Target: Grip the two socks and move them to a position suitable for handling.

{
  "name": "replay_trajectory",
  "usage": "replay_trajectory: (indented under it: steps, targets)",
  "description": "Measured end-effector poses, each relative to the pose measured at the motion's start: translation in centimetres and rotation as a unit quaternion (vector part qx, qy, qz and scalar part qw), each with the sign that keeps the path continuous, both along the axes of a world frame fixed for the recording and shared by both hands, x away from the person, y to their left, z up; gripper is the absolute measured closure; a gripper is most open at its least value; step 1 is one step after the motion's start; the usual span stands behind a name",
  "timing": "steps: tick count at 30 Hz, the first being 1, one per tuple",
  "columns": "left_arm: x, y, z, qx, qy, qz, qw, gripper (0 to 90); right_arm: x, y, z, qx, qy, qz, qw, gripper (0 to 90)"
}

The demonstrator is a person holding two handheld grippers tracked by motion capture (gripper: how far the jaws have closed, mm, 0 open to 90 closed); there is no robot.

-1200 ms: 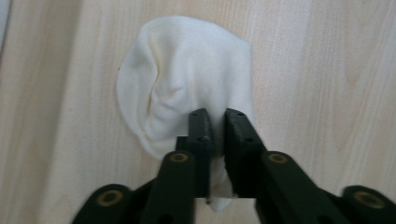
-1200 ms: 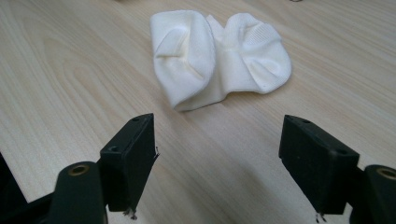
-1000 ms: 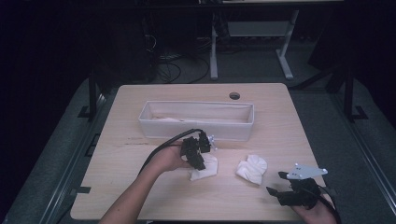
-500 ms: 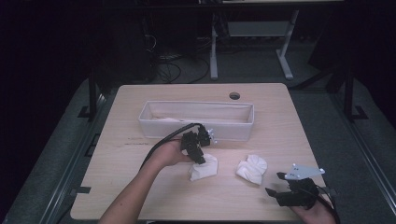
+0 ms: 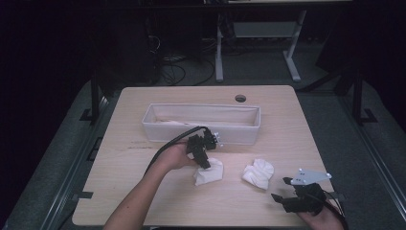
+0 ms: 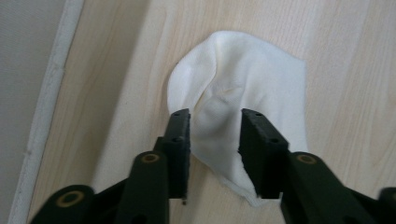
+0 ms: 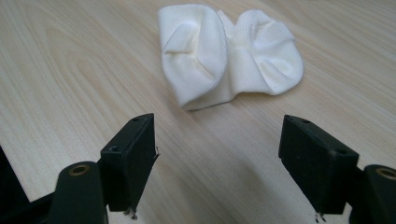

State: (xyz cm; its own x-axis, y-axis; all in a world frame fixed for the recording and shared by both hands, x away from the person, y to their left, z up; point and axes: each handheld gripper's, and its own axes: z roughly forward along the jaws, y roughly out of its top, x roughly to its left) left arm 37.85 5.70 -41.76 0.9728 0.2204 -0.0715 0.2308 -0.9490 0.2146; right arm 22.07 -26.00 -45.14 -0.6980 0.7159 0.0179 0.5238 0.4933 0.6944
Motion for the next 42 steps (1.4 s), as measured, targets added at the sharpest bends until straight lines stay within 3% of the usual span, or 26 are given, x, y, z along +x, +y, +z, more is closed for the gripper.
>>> replay_trajectory:
  steps: [9,13,14,19,27,29,32,42]
  targets:
    - [-0.1,-0.3,-0.3,0.006,-0.01,-0.018,0.9998,90.0,0.1,-0.1,-0.1,0.0,0.001,-0.002,1.0,26.6]
    - [-0.1,-0.1,0.0,0.005,-0.012,-0.019,0.9997,90.0,0.0,-0.2,0.0,0.001,0.002,-0.003,1.0,26.6]
    - [-0.1,0.0,0.2,-0.008,-0.004,-0.02,0.9998,90.0,0.0,-0.2,0.0,0.001,0.003,-0.004,1.0,26.5]
    - [-0.3,-0.2,0.6,-0.026,0.001,-0.019,0.9995,84.0,0.0,-0.2,0.0,0.002,0.003,-0.003,1.0,26.6]
    - [-0.2,-1.0,0.3,-0.018,0.001,-0.035,0.9992,70.1,0.1,-0.2,-0.2,0.003,0.007,-0.002,1.0,26.6]
    - [-0.1,-1.1,0.1,-0.017,0.001,-0.028,0.9995,68.2,0.1,-0.1,-0.2,0.002,0.008,0.0,1.0,26.5]
    - [0.1,-1.2,-0.2,-0.01,0.005,-0.028,0.9995,69.0,0.1,-0.2,-0.2,0.002,0.008,0.001,1.0,26.5]
    - [-0.2,-1.7,-0.9,0.003,-0.003,-0.047,0.9989,85.5,0.0,-0.2,-0.2,0.0,0.01,0.002,0.9999,26.6]
